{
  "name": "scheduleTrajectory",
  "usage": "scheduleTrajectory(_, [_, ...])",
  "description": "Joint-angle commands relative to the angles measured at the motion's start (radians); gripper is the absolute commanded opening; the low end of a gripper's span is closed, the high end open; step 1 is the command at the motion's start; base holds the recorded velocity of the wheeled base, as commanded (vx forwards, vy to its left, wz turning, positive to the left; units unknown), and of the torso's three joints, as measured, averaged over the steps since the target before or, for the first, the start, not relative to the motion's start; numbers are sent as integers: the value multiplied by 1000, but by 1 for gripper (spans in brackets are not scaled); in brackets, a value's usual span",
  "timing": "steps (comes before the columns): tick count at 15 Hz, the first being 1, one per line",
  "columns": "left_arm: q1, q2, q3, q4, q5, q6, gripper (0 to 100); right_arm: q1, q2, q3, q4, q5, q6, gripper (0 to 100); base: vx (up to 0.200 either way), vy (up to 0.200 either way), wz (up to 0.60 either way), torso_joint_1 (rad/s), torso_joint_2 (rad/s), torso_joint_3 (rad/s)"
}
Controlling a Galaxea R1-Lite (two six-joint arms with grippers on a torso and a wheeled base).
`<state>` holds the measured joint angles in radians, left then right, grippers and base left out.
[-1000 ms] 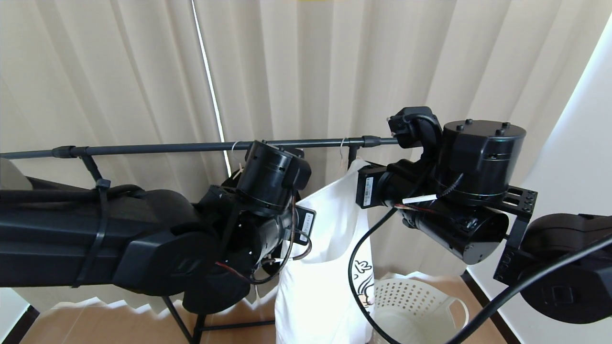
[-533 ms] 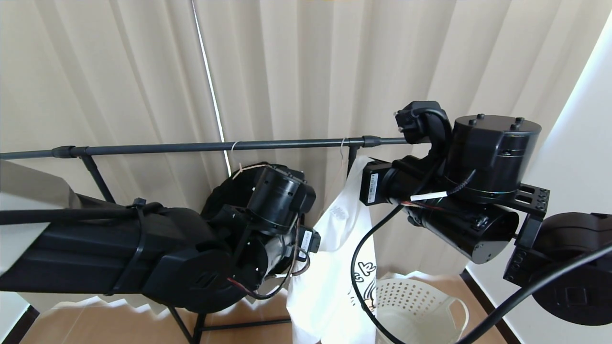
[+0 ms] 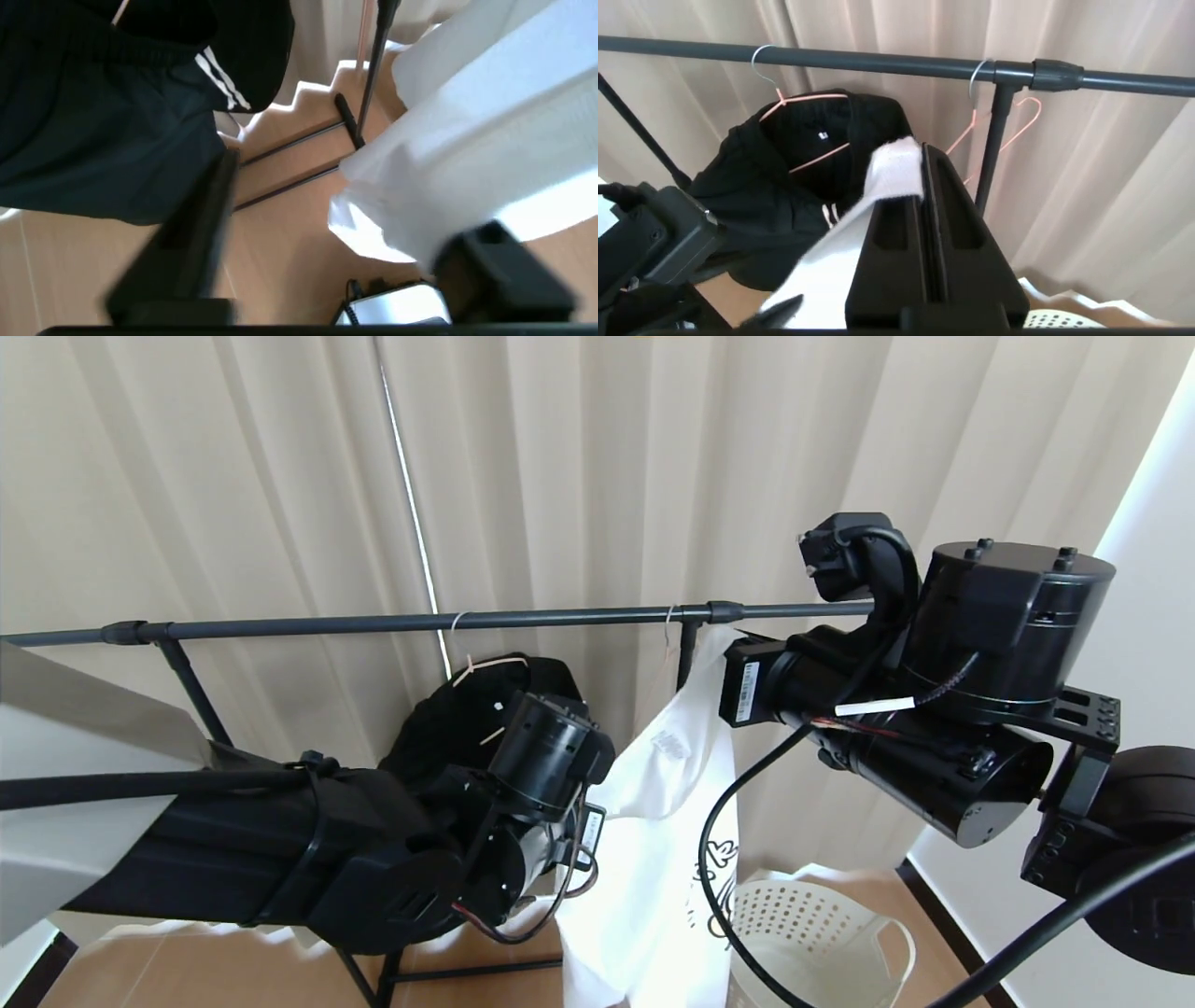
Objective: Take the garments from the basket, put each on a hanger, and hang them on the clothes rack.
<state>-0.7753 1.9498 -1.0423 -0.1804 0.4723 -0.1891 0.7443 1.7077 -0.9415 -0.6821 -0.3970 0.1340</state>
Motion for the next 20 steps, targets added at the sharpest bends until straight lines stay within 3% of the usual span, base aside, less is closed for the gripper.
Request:
scheduleTrajectory(1, [1, -45, 22, -2, 2, 4, 0, -36, 6, -8, 0, 0, -25, 0, 0, 0, 0, 0, 0, 0])
scheduleTrajectory(3, [7, -134, 35, 2, 2, 27, 0, -89, 38, -25, 0, -29, -68, 0, 0, 0, 0, 0, 0, 0])
scheduleTrajectory(5, [37, -216, 24, 2, 0, 105, 0, -91, 58, -31, 21, -91, -114, 0, 0, 0, 0, 0, 0, 0])
scheduleTrajectory(7, [64, -258, -41, 2, -3, 188, 0, -83, 38, -49, 168, -103, -128, 0, 0, 0, 0, 0, 0, 0])
scheduleTrajectory(8, [65, -258, -42, 2, -3, 191, 0, -83, 35, -51, 174, -103, -128, 0, 0, 0, 0, 0, 0, 0])
scheduleTrajectory(9, [77, -262, -116, 2, -9, 249, 0, -68, -26, -106, 383, -103, -106, 0, 0, 0, 0, 0, 0, 0])
scheduleTrajectory(13, [80, -258, -193, 2, -129, 281, 0, -19, -71, -284, 685, -102, 104, 0, 0, 0, 0, 0, 0, 0])
scheduleTrajectory(16, [80, -265, -246, 2, -133, 329, 0, -16, -89, -362, 707, -100, 213, 0, 0, 0, 0, 0, 0, 0])
scheduleTrajectory(20, [85, -292, -262, -2, -130, 343, 0, -16, -141, -390, 701, -98, 262, 0, 0, 0, 0, 0, 0, 0])
